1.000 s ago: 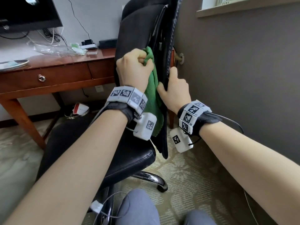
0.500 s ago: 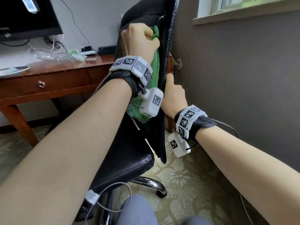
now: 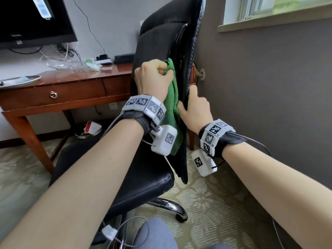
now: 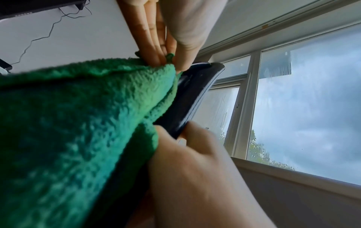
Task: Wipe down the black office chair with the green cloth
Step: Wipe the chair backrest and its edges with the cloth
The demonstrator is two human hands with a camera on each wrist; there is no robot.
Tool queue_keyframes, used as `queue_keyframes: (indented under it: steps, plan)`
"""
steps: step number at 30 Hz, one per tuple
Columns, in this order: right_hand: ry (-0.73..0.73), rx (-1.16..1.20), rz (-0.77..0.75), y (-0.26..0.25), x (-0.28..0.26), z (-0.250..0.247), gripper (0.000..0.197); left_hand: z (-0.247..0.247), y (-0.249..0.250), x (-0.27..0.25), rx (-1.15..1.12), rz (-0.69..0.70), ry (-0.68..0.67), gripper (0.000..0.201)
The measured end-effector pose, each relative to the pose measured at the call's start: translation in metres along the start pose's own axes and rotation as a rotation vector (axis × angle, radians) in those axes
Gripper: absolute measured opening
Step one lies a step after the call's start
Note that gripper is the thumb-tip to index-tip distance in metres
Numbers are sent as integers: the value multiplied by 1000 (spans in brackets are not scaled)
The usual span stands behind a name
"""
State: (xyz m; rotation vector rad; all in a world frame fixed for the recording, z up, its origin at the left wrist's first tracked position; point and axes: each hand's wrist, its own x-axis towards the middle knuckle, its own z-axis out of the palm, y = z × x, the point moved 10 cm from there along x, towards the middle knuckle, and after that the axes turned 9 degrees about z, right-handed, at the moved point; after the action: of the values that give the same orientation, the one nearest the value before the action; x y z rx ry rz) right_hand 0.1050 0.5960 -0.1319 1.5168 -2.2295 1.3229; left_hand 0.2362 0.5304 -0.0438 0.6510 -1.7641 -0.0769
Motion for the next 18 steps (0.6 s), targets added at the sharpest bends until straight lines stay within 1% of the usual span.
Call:
queue_keyframes:
  steps: [4,8,12,15,18]
  plan:
    - [-23,23,-25,0,3,0,32,0,28,31,12,57,5,9]
    - [-119,26,-9,5,12,4,37,7,46,59,-10,70,-15,11]
    - [-122,59,9,14,20,7,29,12,36,50,-31,86,-27,13]
    - [-125,91,43,20,27,10,35,21,22,45,-53,65,-69,14]
    - [-123,108,79,26,33,13,36,28,15,50,-73,47,-79,17]
